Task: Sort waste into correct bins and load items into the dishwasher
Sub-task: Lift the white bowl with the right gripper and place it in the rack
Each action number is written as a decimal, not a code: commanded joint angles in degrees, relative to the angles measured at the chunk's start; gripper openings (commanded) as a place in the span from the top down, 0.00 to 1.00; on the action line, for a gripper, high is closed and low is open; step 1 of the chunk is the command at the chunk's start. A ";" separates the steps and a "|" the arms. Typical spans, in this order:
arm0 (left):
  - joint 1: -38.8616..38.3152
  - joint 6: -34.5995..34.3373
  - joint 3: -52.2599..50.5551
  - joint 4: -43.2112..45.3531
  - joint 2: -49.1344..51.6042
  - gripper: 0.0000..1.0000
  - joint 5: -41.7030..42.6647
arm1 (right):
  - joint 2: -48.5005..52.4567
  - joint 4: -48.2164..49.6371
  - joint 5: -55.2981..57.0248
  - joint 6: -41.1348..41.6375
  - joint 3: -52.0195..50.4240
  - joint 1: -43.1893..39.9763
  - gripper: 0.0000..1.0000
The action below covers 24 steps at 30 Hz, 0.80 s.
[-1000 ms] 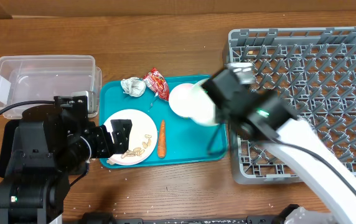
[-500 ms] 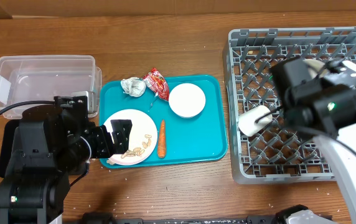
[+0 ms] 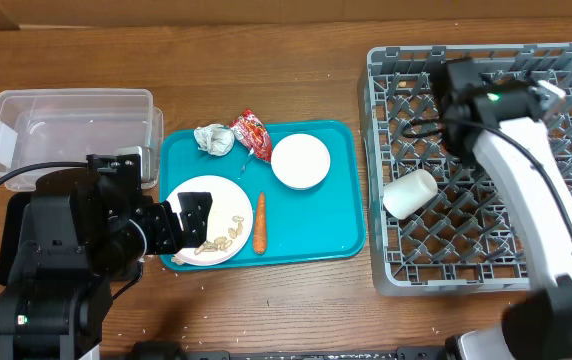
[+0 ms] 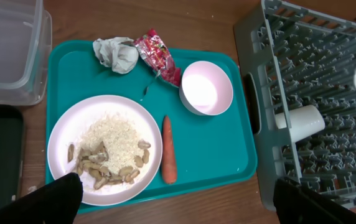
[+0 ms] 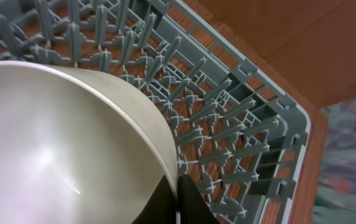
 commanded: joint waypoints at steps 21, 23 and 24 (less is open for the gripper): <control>0.24 1.36 1.18 0.02 -0.13 0.00 0.61 | 7.37 11.76 13.57 -6.47 -1.51 -6.23 0.96; 0.24 1.36 1.18 0.02 -0.13 0.00 0.61 | 7.37 16.31 14.10 -12.44 -1.51 -6.08 0.96; 0.24 1.36 1.18 0.02 -0.13 0.00 0.61 | 7.37 17.92 14.51 -14.56 -1.51 -6.08 0.96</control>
